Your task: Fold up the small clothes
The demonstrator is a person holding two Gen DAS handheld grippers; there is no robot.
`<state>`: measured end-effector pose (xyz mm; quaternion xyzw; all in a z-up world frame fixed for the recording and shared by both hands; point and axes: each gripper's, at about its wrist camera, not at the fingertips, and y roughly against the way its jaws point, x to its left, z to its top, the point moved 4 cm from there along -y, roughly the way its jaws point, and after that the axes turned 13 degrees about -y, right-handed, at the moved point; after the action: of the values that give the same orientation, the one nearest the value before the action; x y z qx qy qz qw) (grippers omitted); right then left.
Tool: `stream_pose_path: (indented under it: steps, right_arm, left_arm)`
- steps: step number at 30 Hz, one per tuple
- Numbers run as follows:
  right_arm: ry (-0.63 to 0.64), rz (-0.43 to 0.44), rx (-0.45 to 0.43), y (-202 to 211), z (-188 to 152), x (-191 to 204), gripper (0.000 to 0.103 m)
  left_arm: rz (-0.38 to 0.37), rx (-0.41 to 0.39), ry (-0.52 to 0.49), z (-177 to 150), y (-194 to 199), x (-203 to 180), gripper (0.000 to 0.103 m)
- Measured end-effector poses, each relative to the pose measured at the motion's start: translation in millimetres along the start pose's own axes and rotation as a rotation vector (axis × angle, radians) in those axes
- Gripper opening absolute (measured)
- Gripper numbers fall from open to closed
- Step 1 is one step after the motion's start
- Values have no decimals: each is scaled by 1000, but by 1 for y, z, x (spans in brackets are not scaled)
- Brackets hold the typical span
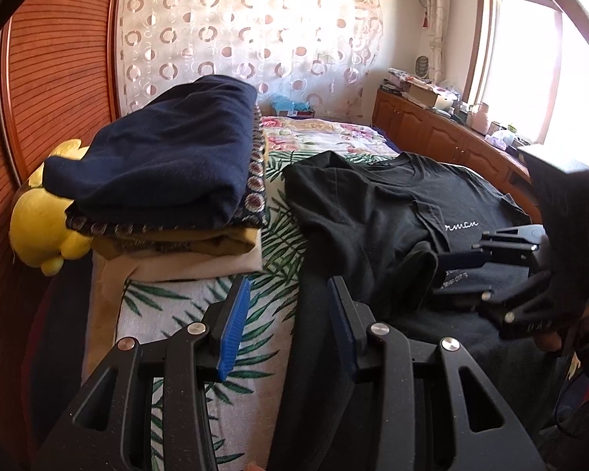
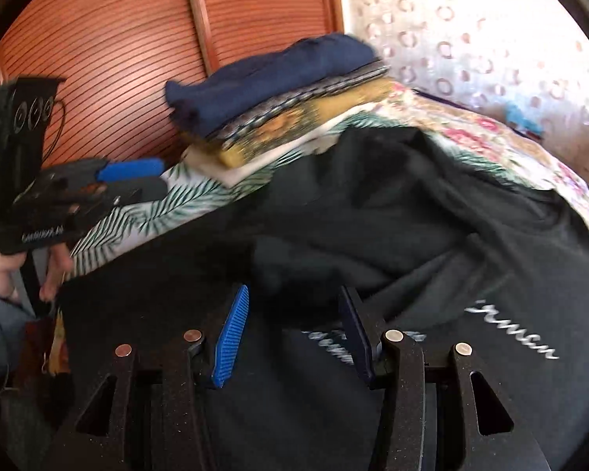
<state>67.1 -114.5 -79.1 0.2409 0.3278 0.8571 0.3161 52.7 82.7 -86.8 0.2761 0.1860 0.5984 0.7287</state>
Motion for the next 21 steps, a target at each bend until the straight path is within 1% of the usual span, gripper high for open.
stream_pose_path:
  steps: [2,3,4,5,6,7,9,13,16,21]
  right_arm:
    - [11,-17,16,-11,0,1,49]
    - [19,-28,18,-17,7,1,47]
    - [33,-46,8,-20,7,6,39]
    - [42,-66,7,-21,8,6,34]
    - [43,-71,8,-20,11,7,17]
    - [40,-63,16,-20,11,5,9]
    - [38,-53,20,-21,12,7,9]
    - [36,-46,14,6,13,0,8]
    - [28,-52,-4,28,5,-6,8]
    - [-19,-36,-18,44,-11,-13,8]
  left_arm:
    - [-1,4,8,-2,-1,2,42]
    - [-2,5,12,-3,-1,2,42]
    - [-3,6,14,-4,-2,2,42]
    - [-3,7,15,-5,-2,2,42]
    - [-4,8,15,-5,-2,2,42]
    - [-4,9,15,-5,-2,1,42]
    - [-5,7,16,-5,-1,1,42]
    - [-12,-3,20,-3,3,1,42]
    - [-14,-10,16,-1,5,-1,42]
    - [-17,-14,4,3,5,-6,42]
